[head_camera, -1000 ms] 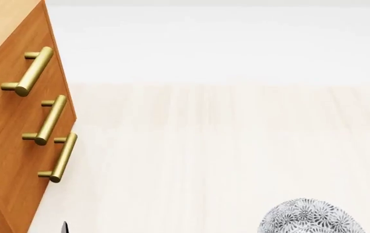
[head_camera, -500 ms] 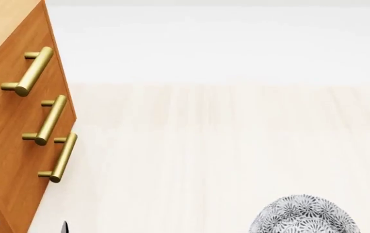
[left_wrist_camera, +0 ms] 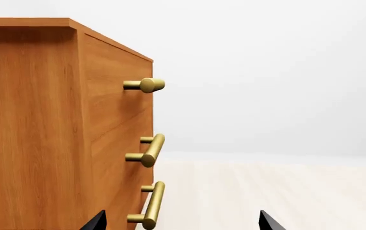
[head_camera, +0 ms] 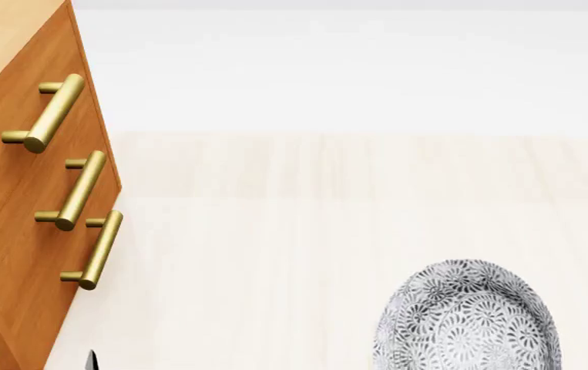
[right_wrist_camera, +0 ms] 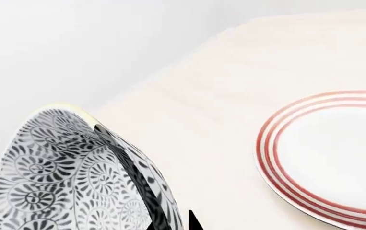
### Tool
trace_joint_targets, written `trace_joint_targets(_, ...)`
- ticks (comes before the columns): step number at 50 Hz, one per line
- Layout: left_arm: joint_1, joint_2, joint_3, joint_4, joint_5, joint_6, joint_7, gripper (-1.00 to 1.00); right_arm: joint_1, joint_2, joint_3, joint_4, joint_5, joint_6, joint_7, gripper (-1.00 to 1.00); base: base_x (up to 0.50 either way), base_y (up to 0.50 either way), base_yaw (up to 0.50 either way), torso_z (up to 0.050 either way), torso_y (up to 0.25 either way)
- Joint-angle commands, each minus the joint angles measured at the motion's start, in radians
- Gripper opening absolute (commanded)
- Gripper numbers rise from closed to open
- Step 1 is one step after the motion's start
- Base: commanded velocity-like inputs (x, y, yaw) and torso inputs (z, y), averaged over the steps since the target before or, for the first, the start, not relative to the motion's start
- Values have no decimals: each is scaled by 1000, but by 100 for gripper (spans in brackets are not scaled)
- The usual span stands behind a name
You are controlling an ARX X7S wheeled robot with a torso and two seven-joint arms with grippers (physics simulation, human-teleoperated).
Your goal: Put the bowl on top of the cabinet.
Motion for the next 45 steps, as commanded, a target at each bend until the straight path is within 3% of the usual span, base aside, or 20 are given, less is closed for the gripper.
trace_joint_targets(1, 11, -10, -10, 10, -16, 11, -3, 100, 59, 31, -58, -85, -109, 72, 58, -100, 0, 0, 0, 0, 0)
trace_joint_targets(32, 9, -23, 1, 13, -44, 13, 9, 100, 325, 88, -208, -181, -258, 383, 188, -100, 0, 0, 0, 0, 0)
trace_joint_targets(45, 7, -25, 6, 12, -45, 12, 7, 100, 472, 65, -319, -92, -373, 413, 126, -100, 0, 0, 0, 0, 1)
